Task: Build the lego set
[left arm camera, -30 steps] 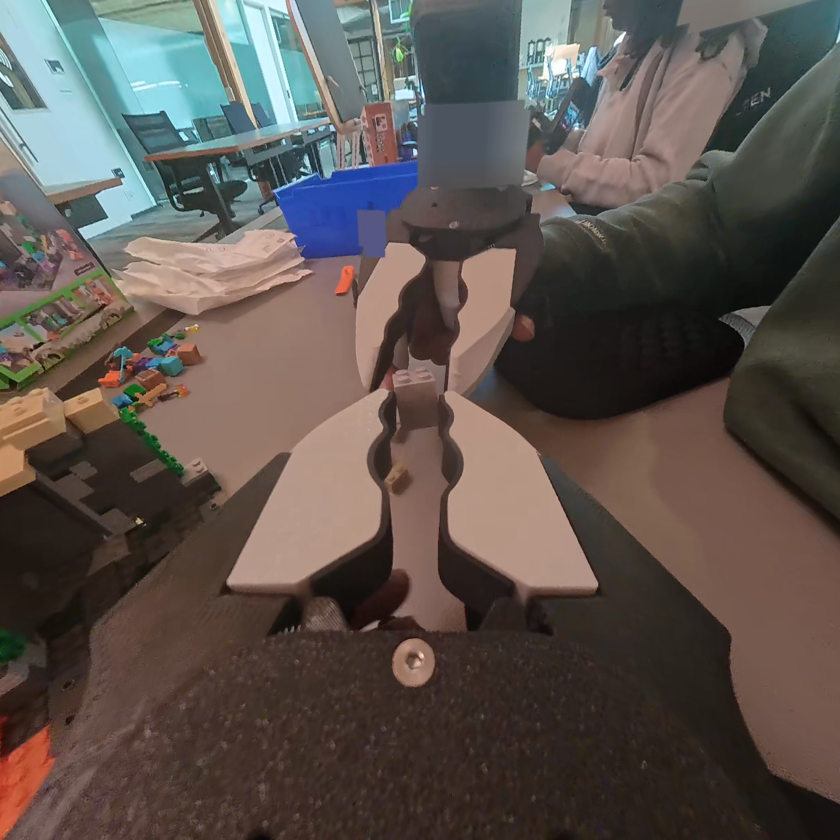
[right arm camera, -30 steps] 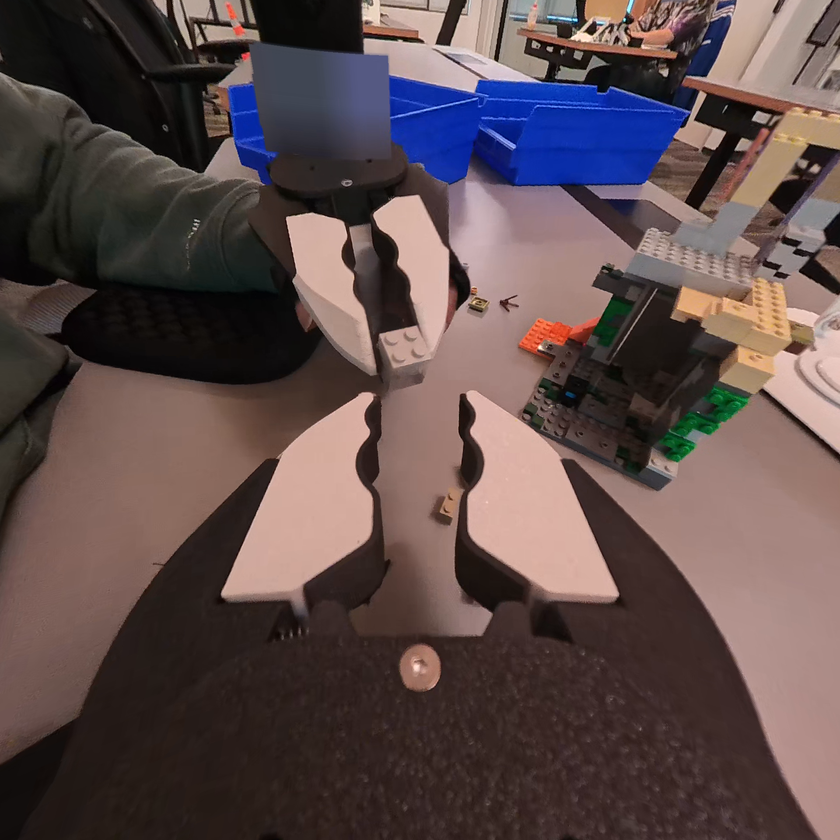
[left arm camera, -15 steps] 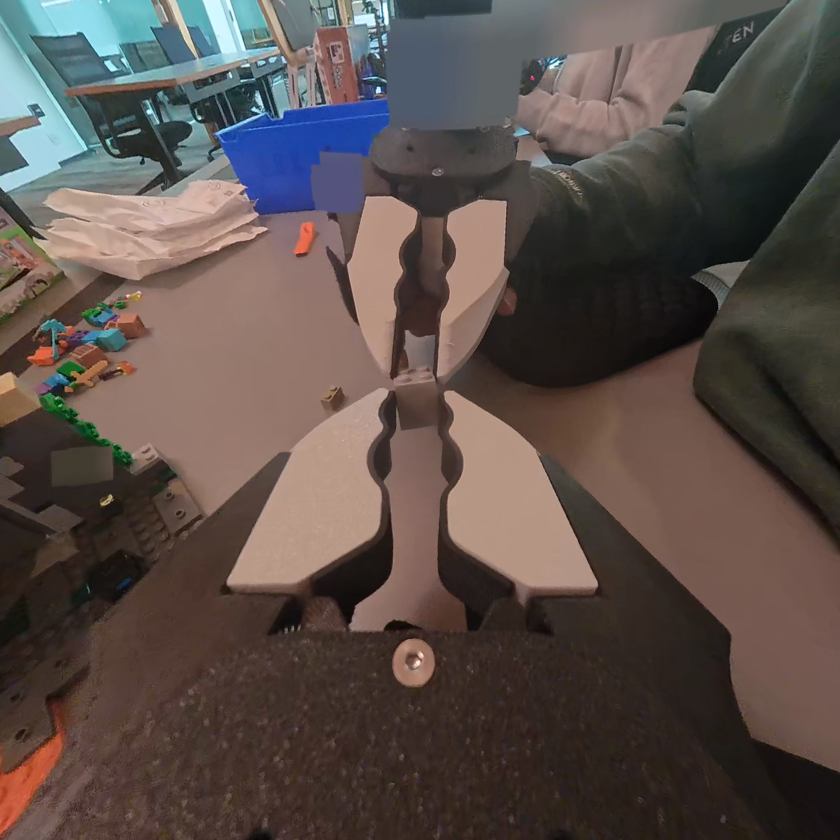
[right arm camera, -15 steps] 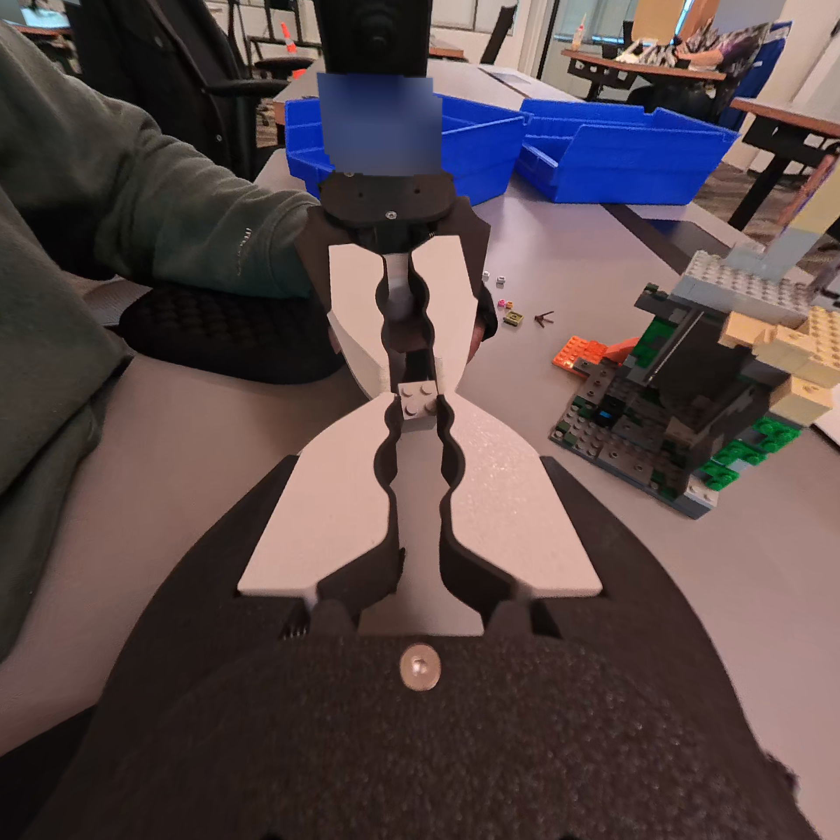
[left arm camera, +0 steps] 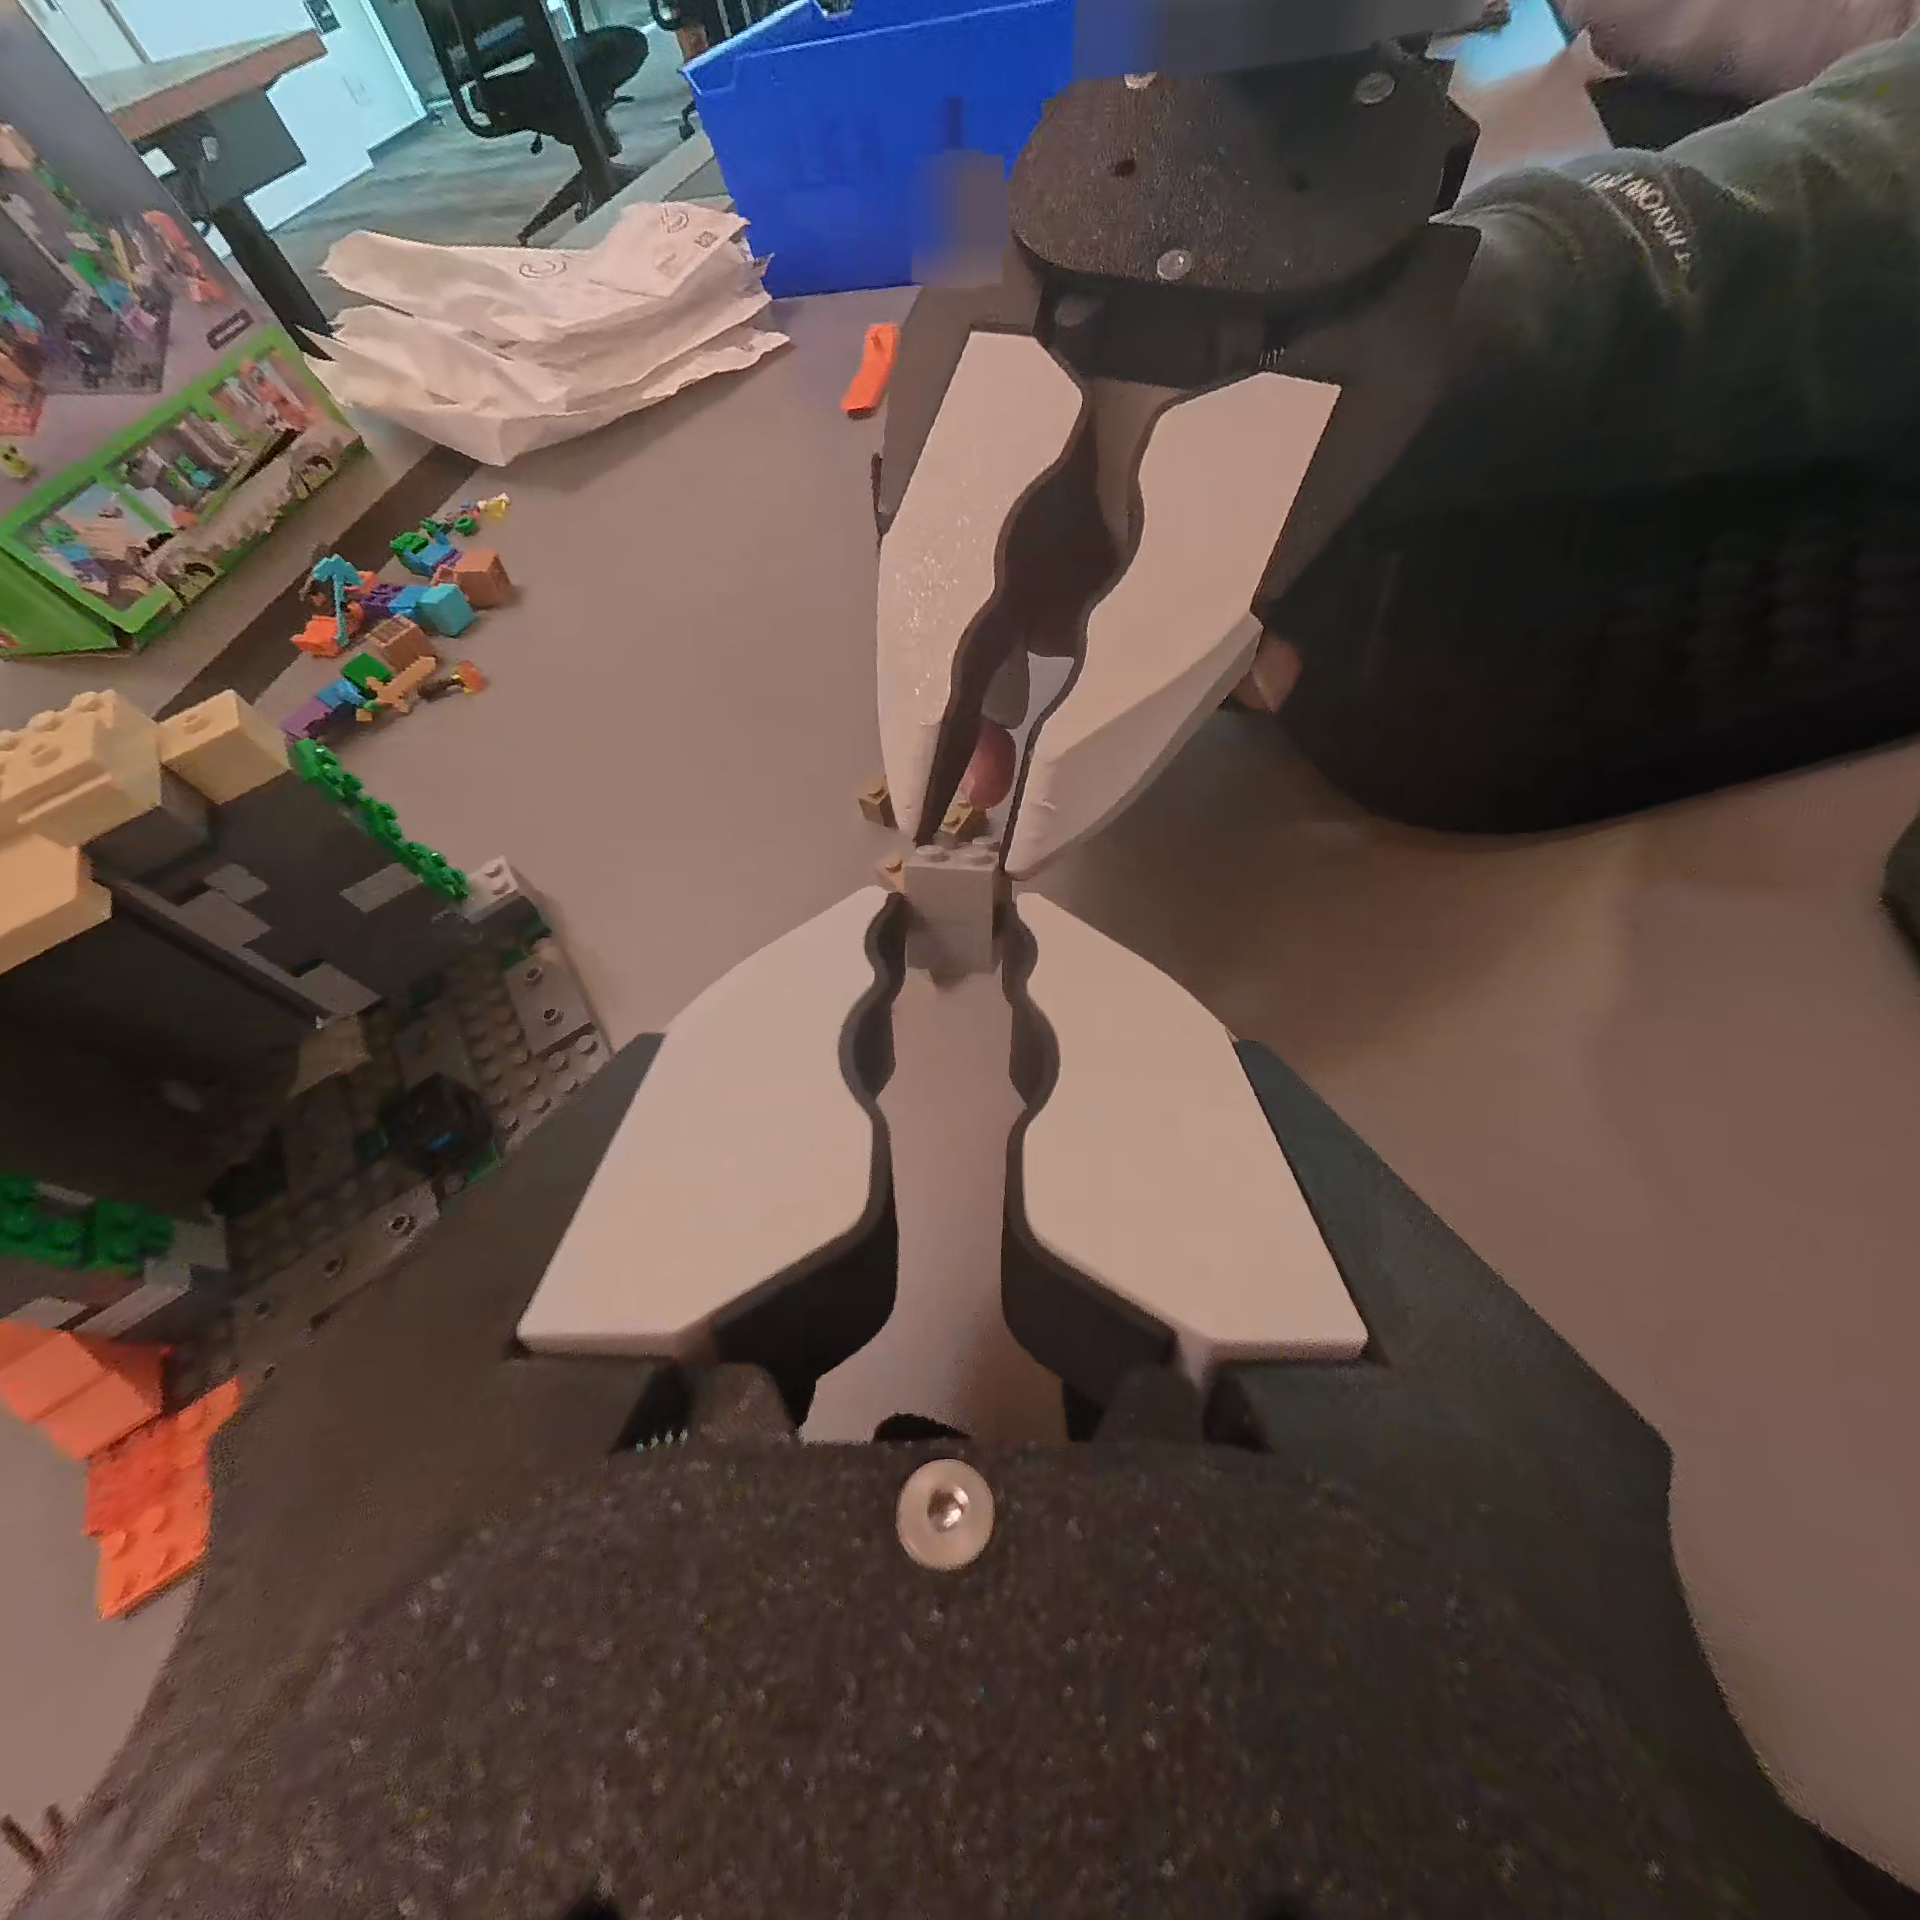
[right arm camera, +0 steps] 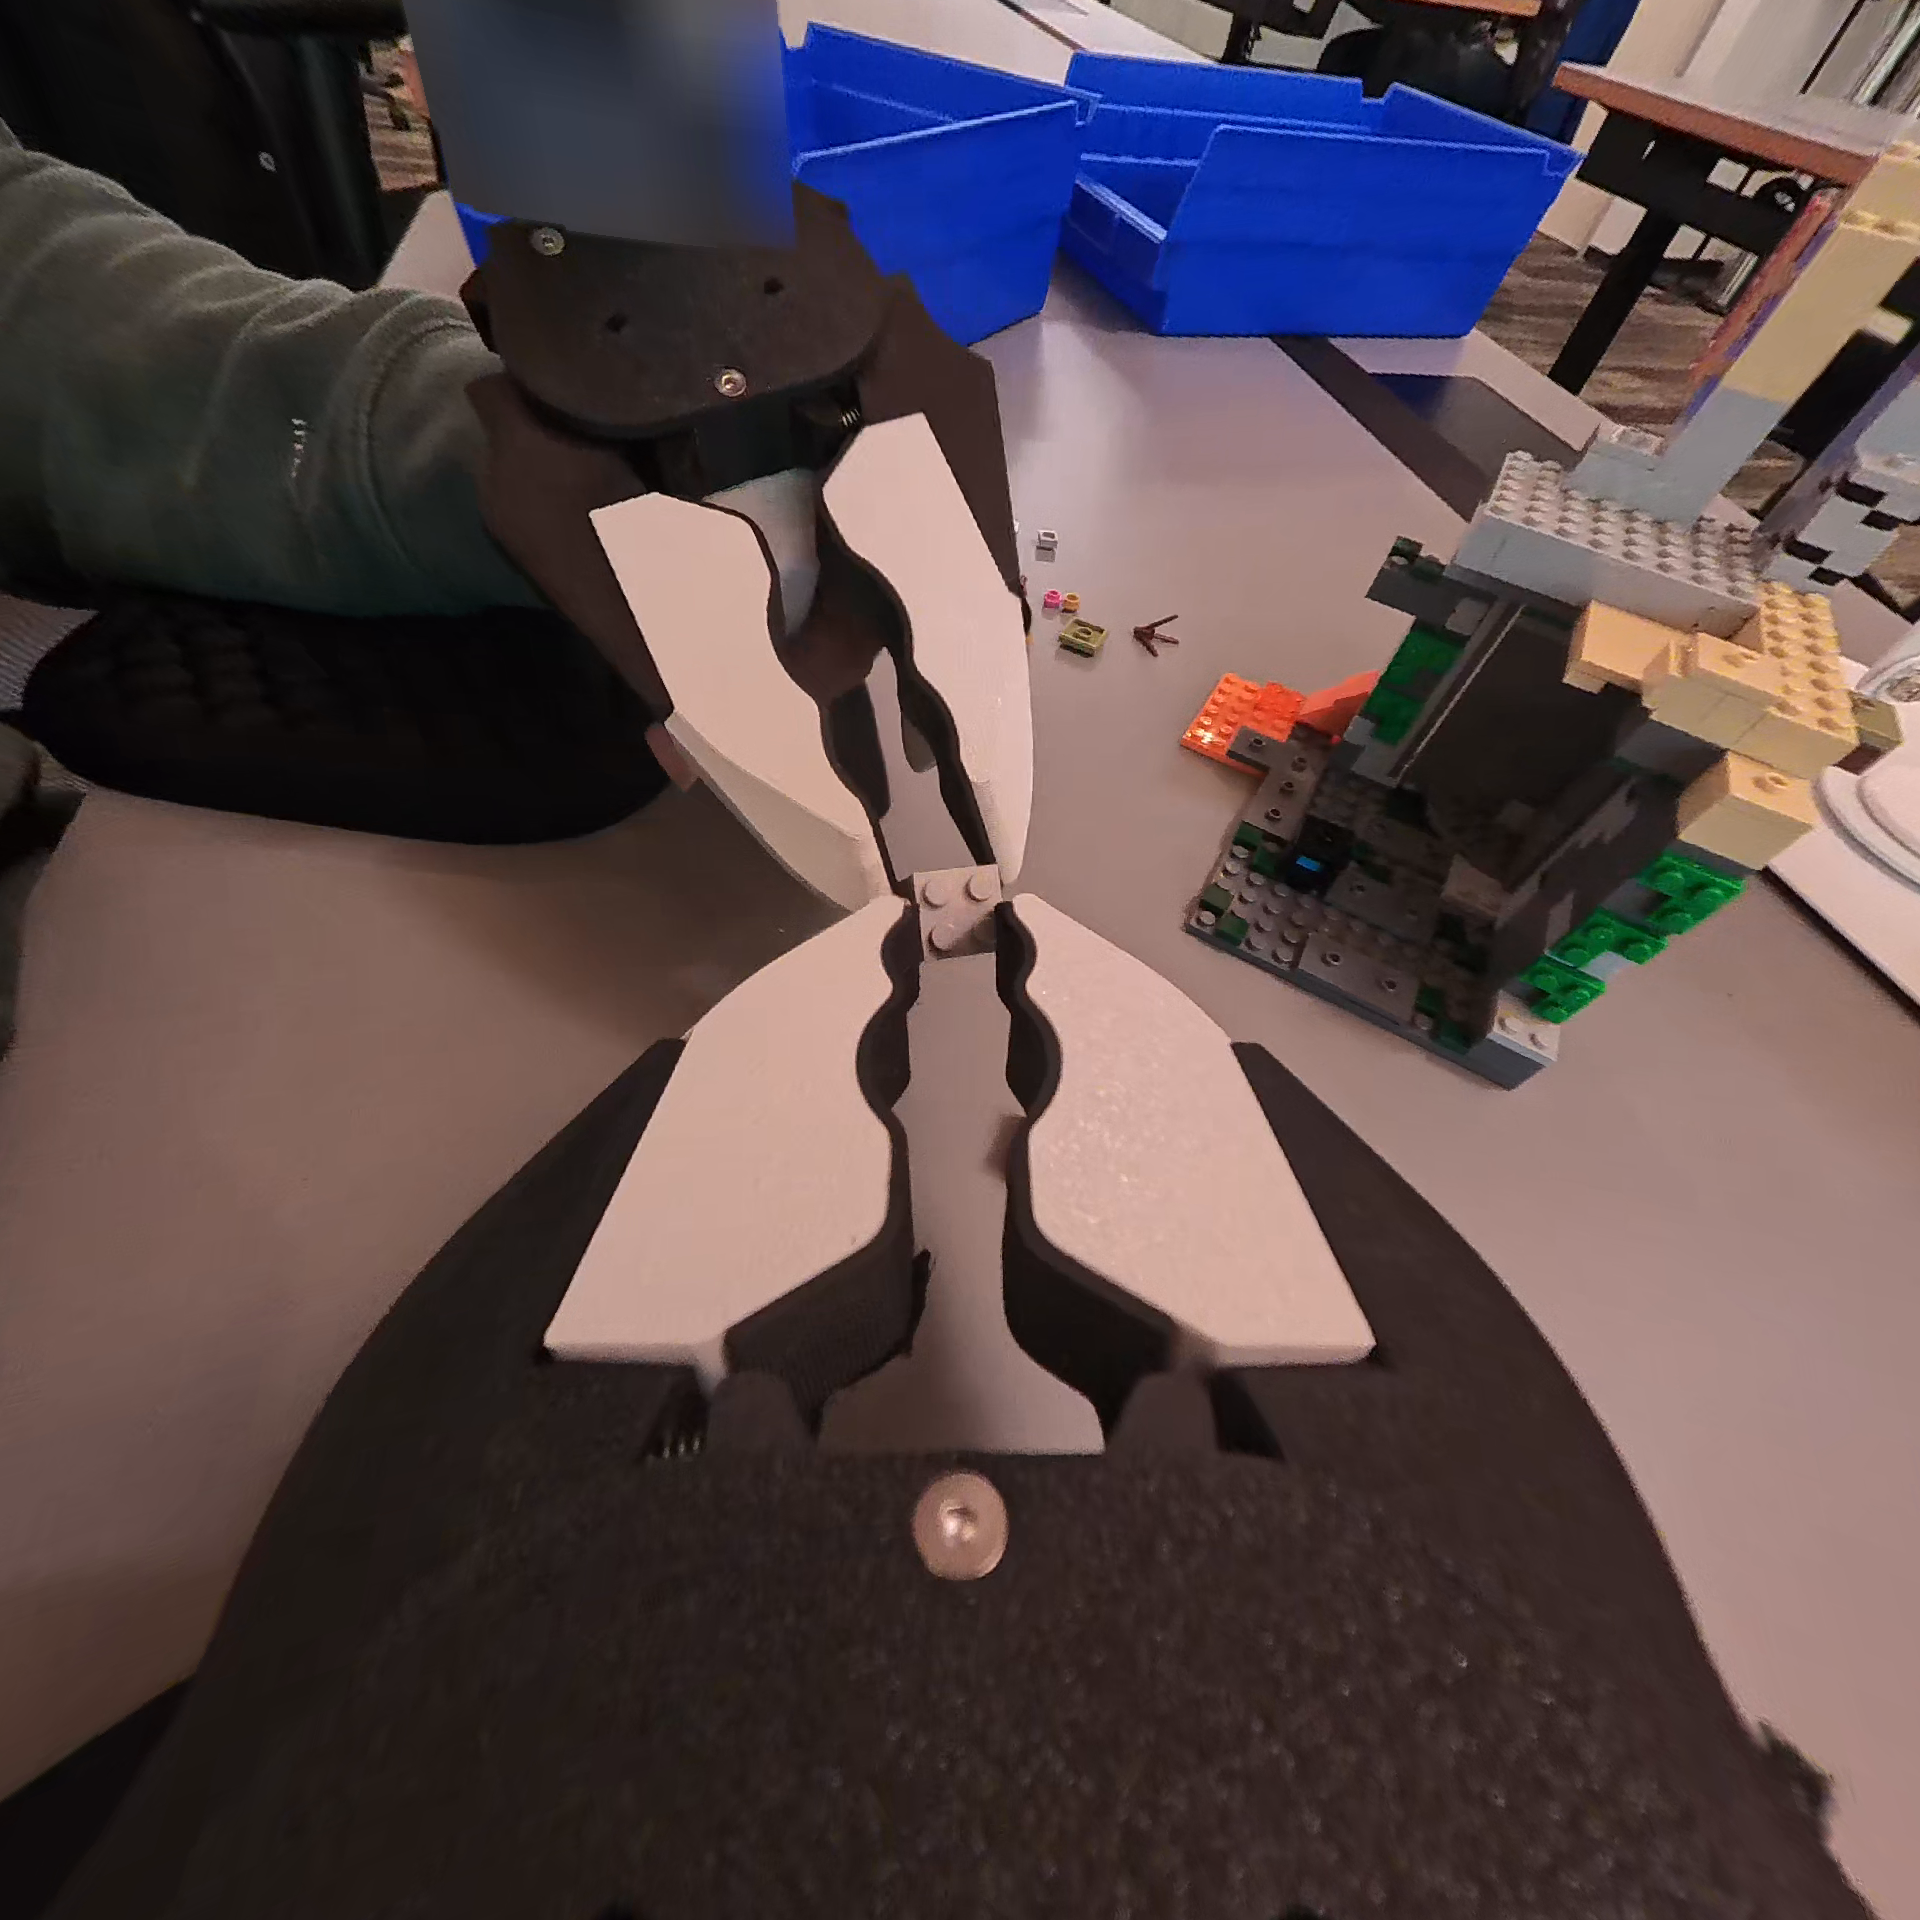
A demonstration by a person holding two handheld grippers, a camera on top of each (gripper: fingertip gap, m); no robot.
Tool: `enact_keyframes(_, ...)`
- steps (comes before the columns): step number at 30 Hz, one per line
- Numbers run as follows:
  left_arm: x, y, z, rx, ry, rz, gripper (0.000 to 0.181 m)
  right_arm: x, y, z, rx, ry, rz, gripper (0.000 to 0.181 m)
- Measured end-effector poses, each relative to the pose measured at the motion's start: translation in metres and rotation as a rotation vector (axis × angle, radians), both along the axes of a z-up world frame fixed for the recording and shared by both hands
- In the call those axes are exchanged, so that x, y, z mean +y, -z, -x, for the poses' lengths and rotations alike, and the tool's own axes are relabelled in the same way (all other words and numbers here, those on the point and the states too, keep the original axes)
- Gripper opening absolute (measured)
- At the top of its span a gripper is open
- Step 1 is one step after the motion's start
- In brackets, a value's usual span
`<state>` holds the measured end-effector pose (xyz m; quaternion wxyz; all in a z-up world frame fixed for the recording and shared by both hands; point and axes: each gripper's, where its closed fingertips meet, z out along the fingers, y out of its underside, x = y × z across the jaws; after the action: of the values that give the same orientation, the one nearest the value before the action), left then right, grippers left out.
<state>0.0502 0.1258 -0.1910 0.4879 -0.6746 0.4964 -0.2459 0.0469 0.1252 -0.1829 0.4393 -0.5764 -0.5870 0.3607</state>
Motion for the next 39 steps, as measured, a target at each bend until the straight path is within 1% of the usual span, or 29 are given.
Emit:
enact_keyframes(3,0.002,-0.001,0.003,0.006,-0.033,-0.013,0.017,0.002,0.0,0.001,-0.011,0.013,-0.006,0.013)
enact_keyframes(4,0.004,-0.002,0.006,0.008,-0.057,-0.016,0.017,0.005,0.001,0.0,-0.016,0.029,-0.017,0.002)
enact_keyframes(5,0.006,-0.003,0.009,0.007,-0.076,-0.02,0.017,0.009,0.001,-0.001,-0.022,0.046,-0.035,0.0)
enact_keyframes(9,0.006,-0.008,0.017,-0.043,-0.095,0.02,0.017,0.009,-0.003,-0.003,-0.002,0.03,-0.006,0.0)
enact_keyframes(13,0.007,-0.003,0.021,-0.019,-0.092,0.027,0.017,0.01,0.003,-0.001,-0.024,0.032,-0.016,0.0)
enact_keyframes(15,0.007,-0.004,0.021,-0.025,-0.09,0.019,0.016,0.011,0.005,-0.001,-0.021,0.031,-0.014,0.0)
enact_keyframes(16,0.007,-0.006,0.021,-0.036,-0.087,0.016,0.016,0.01,0.005,-0.001,-0.019,0.028,-0.007,0.002)
enact_keyframes(17,0.007,-0.008,0.021,-0.049,-0.084,0.016,0.016,0.01,0.005,-0.001,-0.015,0.023,0.006,0.01)
enact_keyframes(20,0.01,-0.009,0.025,-0.069,-0.096,0.023,0.016,0.011,0.007,-0.002,-0.034,0.019,0.018,0.016)
enact_keyframes(22,0.015,-0.007,0.03,-0.062,-0.125,0.034,0.016,0.021,0.01,-0.011,-0.097,0.042,-0.042,0.019)
enact_keyframes(24,0.019,-0.006,0.035,-0.063,-0.151,0.041,0.016,0.038,0.011,-0.029,-0.172,0.095,-0.127,0.019)
enact_keyframes(26,0.022,-0.006,0.037,-0.067,-0.162,0.039,0.016,0.043,0.014,-0.045,-0.23,0.086,-0.102,0.019)
enact_keyframes(28,0.023,-0.003,0.037,-0.064,-0.164,0.048,0.016,0.041,0.017,-0.052,-0.251,0.066,-0.043,0.019)
enact_keyframes(29,0.024,-0.001,0.037,-0.058,-0.163,0.054,0.016,0.042,0.019,-0.053,-0.255,0.065,-0.042,0.019)
enact_keyframes(33,0.025,0.004,0.037,-0.06,-0.161,0.077,0.016,0.036,0.029,-0.037,-0.314,0.008,-0.071,0.019)
enact_keyframes(39,0.028,-0.001,0.042,-0.11,-0.174,0.096,0.016,0.037,0.049,-0.007,-0.562,-0.123,-0.099,0.02)
